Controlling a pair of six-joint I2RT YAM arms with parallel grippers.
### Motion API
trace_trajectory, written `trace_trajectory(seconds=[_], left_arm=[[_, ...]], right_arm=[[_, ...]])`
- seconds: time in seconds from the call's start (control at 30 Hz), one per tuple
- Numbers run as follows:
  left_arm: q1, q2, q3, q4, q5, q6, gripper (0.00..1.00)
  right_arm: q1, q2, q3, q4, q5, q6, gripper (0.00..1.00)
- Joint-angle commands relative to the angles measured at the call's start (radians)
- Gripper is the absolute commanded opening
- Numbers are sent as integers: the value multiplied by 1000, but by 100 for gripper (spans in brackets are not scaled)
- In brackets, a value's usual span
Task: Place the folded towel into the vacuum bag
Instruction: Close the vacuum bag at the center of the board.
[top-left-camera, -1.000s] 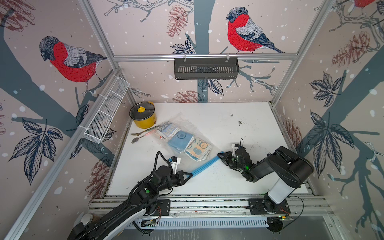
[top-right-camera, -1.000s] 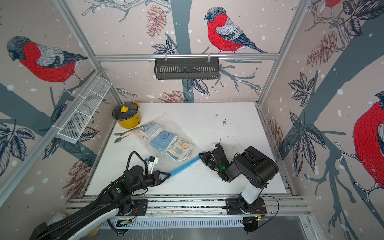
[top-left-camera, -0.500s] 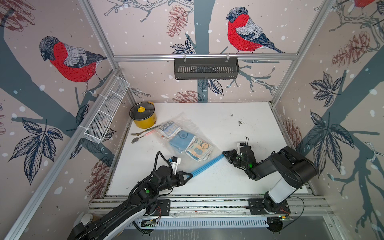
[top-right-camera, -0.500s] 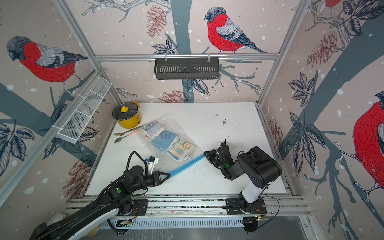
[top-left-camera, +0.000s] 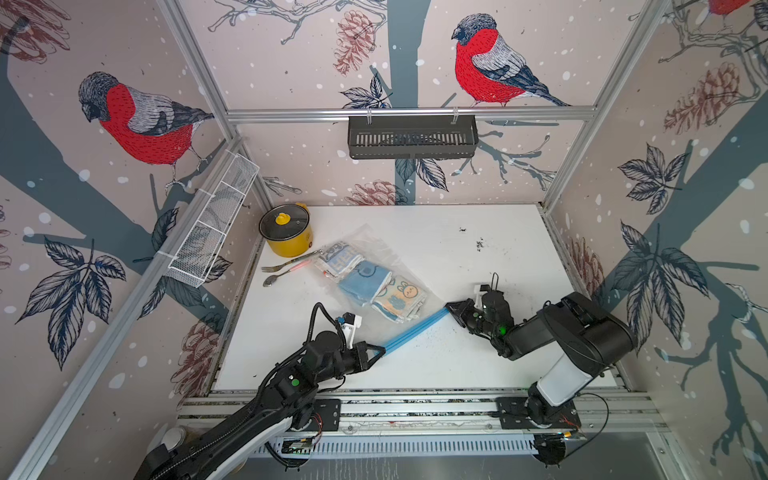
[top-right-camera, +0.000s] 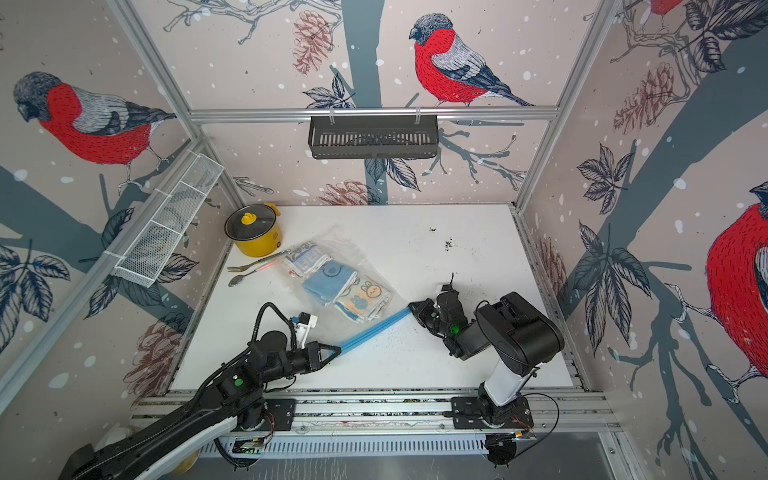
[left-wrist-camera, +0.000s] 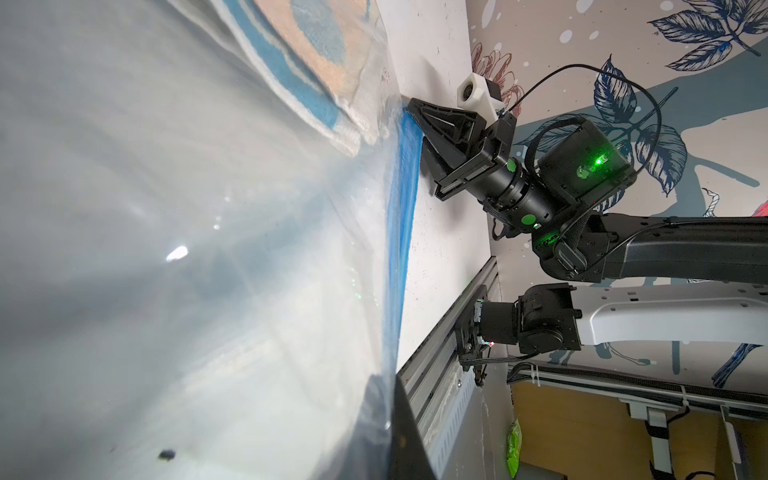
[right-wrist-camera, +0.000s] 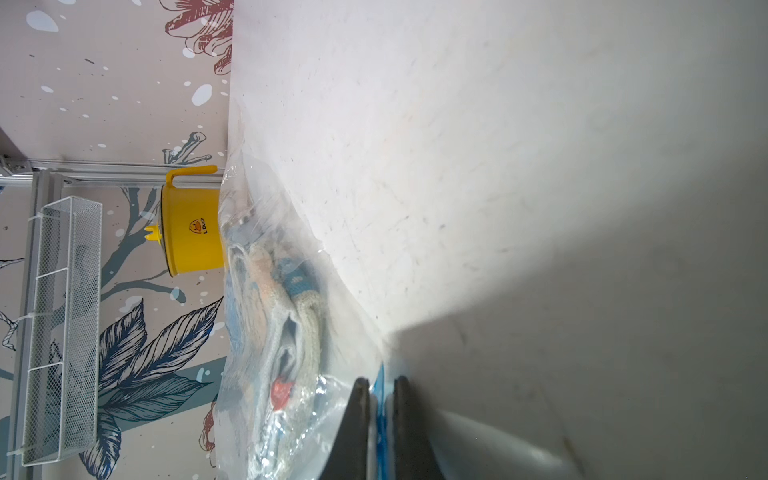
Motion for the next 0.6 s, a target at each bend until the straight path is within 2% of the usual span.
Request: trace_trajectory(seconds=[0.0, 0.07, 0.2, 0.33, 0.57], left_arm=[[2, 9, 8, -44, 49, 16, 0], [2, 16, 12, -48, 44, 23, 0], [2, 16, 10, -61, 31, 27, 0], [2, 13, 7, -72, 18, 22, 0], [2, 29, 10, -154, -42, 7, 0]], right_arm=[[-20, -21, 0, -58, 205, -56, 5], [-21, -43, 10, -77, 166, -91, 26], [-26, -86, 44, -111, 80, -164, 50], [-45, -75, 105, -140, -25, -233, 59], [-66, 23, 275, -309, -169, -404, 69]])
